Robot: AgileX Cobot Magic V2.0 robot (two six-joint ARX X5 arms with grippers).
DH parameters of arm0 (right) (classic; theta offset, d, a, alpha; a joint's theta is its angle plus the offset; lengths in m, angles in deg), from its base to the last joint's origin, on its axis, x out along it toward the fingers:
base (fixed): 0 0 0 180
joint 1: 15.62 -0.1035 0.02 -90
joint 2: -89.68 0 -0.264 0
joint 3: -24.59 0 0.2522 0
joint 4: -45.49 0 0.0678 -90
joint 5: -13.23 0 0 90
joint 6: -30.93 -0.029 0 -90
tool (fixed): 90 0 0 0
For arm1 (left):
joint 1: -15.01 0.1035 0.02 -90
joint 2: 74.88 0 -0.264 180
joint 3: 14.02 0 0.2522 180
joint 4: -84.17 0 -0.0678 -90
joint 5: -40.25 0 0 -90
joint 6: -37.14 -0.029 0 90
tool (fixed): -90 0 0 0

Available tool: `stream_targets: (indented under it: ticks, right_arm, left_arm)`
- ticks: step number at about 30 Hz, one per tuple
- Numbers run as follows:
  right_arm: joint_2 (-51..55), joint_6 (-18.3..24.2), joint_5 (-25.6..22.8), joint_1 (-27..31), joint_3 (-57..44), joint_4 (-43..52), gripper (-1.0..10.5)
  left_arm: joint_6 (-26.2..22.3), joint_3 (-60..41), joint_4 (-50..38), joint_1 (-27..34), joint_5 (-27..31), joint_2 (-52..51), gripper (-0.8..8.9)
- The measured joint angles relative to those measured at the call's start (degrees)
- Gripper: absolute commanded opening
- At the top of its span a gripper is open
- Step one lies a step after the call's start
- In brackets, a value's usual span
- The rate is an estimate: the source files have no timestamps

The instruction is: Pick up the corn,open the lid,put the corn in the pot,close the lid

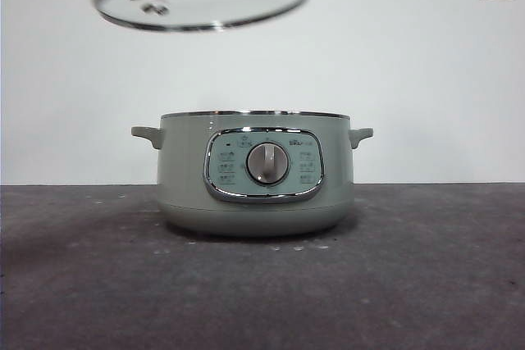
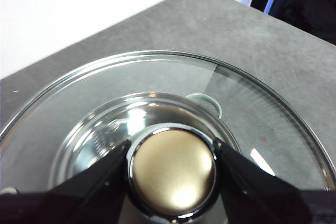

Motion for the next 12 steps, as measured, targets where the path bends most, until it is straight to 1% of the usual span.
stream_targets:
  ticks: [2, 5, 9, 12]
  right_arm:
    - [7.0, -2.0, -1.2, 0.0, -8.0, 0.0, 3.4]
    - [16.3, -5.6, -1.9, 0.0, -17.0, 0.0, 3.4]
    - [26.9, -10.4, -2.4, 0.0, -23.5, 0.0, 3.4]
    - [31.2, -13.2, -2.7, 0.0, -26.4, 0.0, 3.4]
  left_arm:
    - [0.0, 1.2, -1.8, -1.5, 2.0, 4.6, -0.08]
    - [0.0, 1.5, -4.0, -2.3, 2.4, 9.7, -0.08]
    - [0.0, 1.6, -7.1, -3.0, 4.9, 13.3, -0.08]
    - [0.0, 1.6, -9.9, -3.4, 5.2, 15.8, -0.08]
